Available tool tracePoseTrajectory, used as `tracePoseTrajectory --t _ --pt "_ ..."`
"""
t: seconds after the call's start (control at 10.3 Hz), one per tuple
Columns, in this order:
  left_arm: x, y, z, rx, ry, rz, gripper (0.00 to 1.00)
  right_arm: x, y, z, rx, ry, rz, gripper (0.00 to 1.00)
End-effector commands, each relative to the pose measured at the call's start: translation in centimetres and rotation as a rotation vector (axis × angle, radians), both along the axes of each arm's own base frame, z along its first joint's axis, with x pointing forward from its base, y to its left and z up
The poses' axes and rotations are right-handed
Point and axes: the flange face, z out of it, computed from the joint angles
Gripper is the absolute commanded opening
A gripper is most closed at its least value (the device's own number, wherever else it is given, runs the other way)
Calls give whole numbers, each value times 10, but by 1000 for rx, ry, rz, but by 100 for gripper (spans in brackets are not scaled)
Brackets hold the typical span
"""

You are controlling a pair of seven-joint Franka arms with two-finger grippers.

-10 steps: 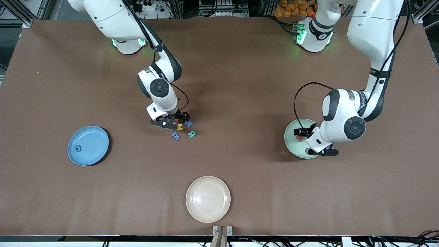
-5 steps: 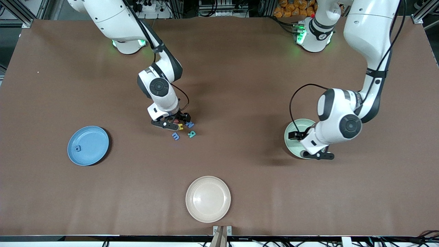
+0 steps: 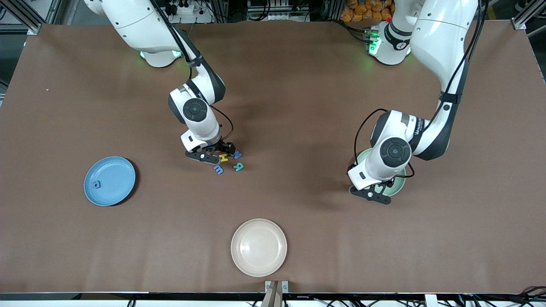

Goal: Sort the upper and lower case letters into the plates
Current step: 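Grasp the pink w among the letters with the right gripper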

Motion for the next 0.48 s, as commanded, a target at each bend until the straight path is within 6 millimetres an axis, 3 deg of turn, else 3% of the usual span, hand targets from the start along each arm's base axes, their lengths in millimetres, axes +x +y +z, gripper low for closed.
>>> tracePoseTrajectory --t 0.0,0.19,0.39 --pt "9 -25 2 -52 -116 -81 100 -10 -7 -1 -12 10 26 100" --pt "1 -54 -11 -134 -132 -67 100 -11 -5 -3 -9 7 29 100" --pt "2 -59 -5 -154 -158 -78 100 -10 -2 -1 -4 1 25 100"
